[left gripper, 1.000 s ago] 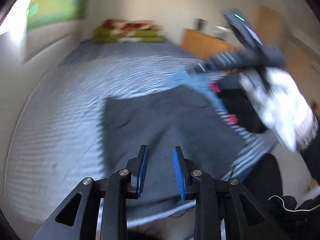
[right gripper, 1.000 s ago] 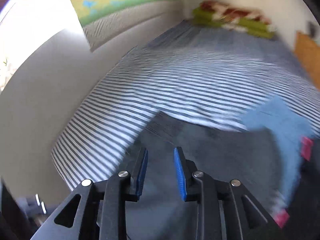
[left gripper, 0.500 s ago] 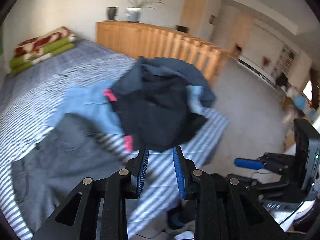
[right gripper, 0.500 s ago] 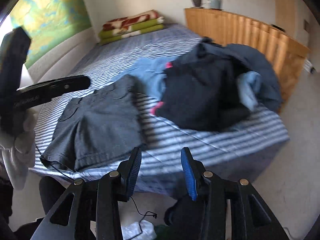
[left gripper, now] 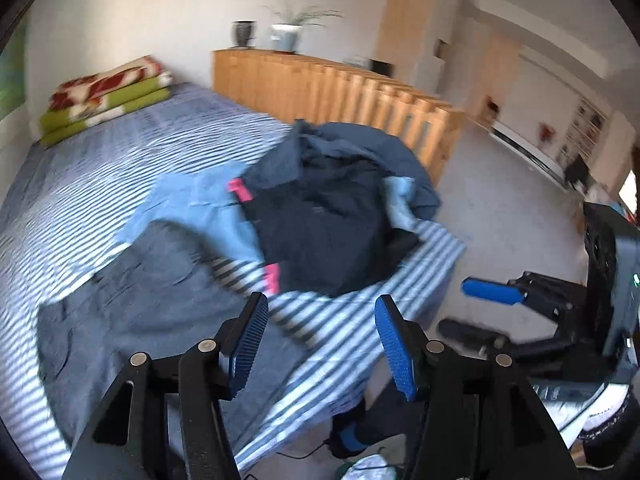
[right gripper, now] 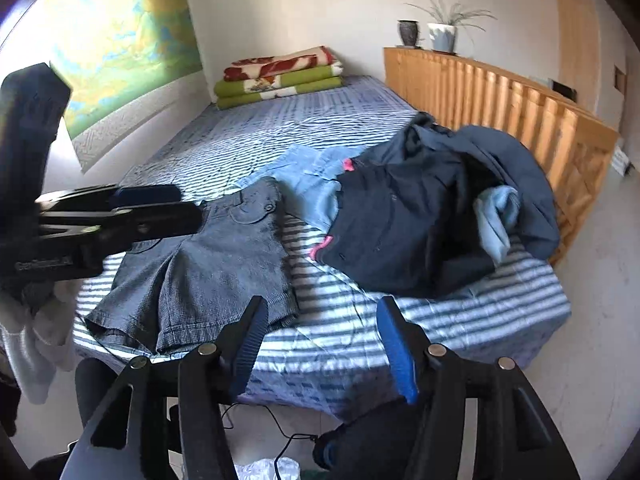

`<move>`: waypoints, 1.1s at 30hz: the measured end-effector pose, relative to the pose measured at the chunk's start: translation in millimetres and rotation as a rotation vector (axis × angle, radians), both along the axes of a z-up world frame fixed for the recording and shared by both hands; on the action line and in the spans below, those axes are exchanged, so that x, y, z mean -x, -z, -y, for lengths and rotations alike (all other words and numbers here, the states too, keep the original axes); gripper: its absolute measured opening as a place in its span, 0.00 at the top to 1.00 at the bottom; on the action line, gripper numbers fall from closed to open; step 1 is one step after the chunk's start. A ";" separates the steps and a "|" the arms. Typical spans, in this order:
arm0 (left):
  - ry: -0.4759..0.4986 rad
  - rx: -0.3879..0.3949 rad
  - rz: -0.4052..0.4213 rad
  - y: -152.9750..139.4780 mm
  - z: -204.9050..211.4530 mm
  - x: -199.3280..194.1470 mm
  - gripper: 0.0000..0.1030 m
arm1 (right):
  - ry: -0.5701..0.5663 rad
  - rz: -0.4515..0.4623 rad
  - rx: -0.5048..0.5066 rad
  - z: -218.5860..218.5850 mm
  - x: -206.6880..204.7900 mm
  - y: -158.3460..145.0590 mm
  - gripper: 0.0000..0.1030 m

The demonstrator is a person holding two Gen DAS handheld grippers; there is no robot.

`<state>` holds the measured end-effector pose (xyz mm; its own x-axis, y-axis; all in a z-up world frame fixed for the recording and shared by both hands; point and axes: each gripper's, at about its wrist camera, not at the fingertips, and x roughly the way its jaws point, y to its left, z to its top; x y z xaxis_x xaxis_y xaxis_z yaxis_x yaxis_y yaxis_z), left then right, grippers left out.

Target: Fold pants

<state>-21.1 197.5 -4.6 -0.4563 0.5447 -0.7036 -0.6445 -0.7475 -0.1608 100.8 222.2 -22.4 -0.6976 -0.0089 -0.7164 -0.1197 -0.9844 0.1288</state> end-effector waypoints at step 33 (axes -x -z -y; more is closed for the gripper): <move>-0.744 0.113 -0.049 75.6 255.5 48.6 0.14 | -0.246 0.036 -0.086 152.8 203.9 57.8 0.26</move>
